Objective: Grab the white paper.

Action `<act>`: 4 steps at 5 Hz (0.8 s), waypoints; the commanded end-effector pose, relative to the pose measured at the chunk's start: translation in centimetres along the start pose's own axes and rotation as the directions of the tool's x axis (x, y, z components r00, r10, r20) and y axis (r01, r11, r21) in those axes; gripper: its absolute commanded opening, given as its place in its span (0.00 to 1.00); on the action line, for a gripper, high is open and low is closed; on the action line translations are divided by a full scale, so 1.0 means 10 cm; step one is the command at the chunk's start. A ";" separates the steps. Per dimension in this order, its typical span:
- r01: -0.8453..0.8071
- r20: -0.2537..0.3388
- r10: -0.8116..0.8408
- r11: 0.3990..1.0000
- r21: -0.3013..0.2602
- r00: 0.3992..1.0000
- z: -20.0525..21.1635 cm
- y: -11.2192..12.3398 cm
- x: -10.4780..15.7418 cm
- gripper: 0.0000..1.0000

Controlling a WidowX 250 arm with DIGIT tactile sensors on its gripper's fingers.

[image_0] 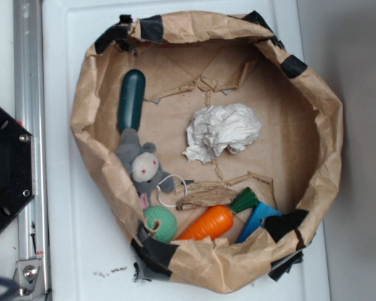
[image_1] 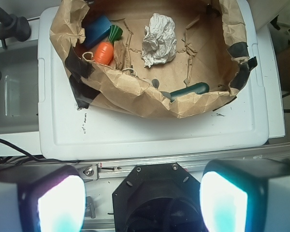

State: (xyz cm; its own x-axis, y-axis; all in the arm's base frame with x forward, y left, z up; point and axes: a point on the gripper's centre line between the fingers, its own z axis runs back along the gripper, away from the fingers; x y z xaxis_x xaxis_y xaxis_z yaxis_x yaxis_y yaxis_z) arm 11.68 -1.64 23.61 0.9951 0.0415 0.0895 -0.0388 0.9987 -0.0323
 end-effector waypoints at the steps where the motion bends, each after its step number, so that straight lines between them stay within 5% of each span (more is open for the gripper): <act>1: 0.000 0.000 0.000 1.000 0.000 1.000 0.00 0.00 0.00 1.00; 3: -0.151 0.225 0.140 0.988 0.030 0.964 -0.41 0.22 0.83 1.00; 4: -0.188 0.262 0.177 0.982 0.016 0.949 -0.75 0.23 1.17 1.00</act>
State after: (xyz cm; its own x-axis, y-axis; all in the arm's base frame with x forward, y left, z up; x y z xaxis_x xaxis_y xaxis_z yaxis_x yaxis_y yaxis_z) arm 23.49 0.92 15.69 0.9256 0.2242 0.3050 -0.2284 0.9733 -0.0223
